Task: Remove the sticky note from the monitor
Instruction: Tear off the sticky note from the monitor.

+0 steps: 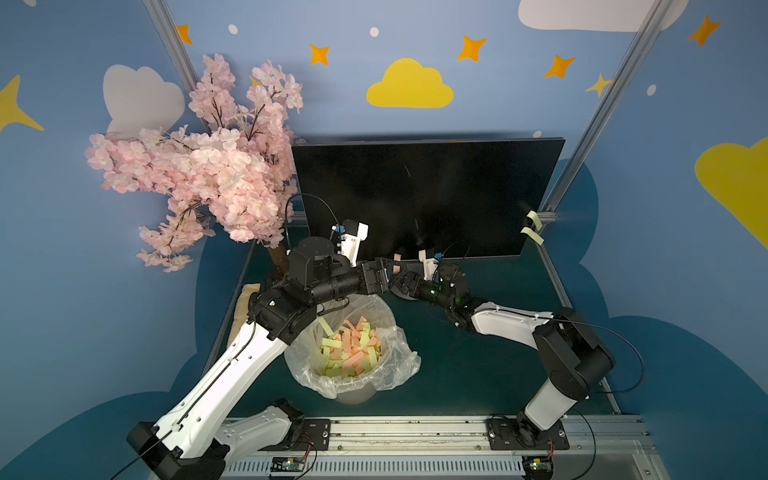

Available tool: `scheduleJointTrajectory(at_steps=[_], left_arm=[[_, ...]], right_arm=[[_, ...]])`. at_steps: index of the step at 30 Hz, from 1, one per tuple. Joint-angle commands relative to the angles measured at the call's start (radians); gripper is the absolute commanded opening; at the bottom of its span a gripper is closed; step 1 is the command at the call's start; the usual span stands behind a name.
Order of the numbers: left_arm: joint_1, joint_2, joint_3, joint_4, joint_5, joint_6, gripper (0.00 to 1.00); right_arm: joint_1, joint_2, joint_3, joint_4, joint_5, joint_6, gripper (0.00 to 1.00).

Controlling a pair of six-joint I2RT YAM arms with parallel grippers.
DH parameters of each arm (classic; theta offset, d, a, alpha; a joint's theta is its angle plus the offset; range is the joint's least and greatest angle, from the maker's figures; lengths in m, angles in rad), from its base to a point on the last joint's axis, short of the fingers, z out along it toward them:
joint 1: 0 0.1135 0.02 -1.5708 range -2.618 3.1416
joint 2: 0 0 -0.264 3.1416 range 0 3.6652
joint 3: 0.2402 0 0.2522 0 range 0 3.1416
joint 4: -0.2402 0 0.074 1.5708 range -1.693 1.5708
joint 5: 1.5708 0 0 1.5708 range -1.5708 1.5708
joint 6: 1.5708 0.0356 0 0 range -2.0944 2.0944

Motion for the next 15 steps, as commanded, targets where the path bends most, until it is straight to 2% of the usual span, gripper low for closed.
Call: scheduleJointTrajectory(at_steps=[1, 11, 15], left_arm=[[-0.002, 0.005, 0.033, -0.014, 0.015, 0.014, 1.0], [-0.007, 0.014, 0.037, -0.031, 0.012, 0.006, 1.0], [-0.011, 0.019, 0.043, -0.037, 0.009, 0.006, 1.0]], right_arm=[[0.005, 0.026, 0.037, 0.057, 0.018, 0.004, 0.6], [-0.003, 0.044, 0.045, 0.109, 0.033, -0.004, 0.58], [-0.011, 0.041, 0.041, 0.118, 0.039, -0.004, 0.54]])
